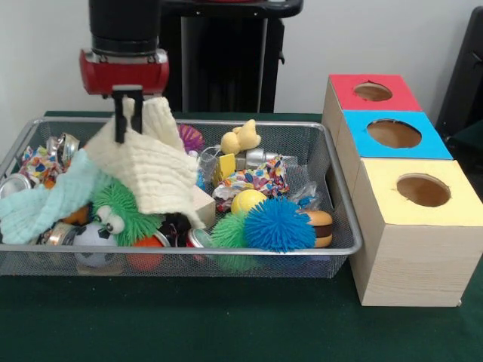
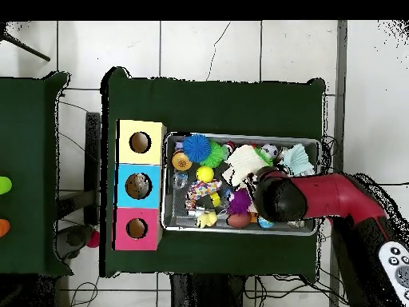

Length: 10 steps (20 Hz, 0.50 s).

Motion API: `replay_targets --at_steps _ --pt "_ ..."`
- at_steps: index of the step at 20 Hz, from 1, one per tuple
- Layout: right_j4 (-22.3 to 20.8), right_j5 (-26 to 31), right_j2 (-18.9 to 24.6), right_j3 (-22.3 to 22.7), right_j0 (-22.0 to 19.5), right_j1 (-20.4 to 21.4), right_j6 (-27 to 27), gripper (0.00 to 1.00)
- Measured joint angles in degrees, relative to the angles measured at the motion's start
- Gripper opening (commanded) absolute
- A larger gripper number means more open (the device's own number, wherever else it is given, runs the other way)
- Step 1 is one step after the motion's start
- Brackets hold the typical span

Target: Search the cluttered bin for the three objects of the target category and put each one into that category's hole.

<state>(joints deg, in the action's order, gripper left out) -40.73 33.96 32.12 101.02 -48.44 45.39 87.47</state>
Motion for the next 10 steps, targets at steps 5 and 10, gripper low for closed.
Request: replay_targets --at_steps 5,10 --pt "0.0 0.9 1.1 0.0 -1.7 2.5 -1.3 0.00" --pt "-0.8 0.9 1.5 0.0 -1.3 2.8 -1.3 0.00"
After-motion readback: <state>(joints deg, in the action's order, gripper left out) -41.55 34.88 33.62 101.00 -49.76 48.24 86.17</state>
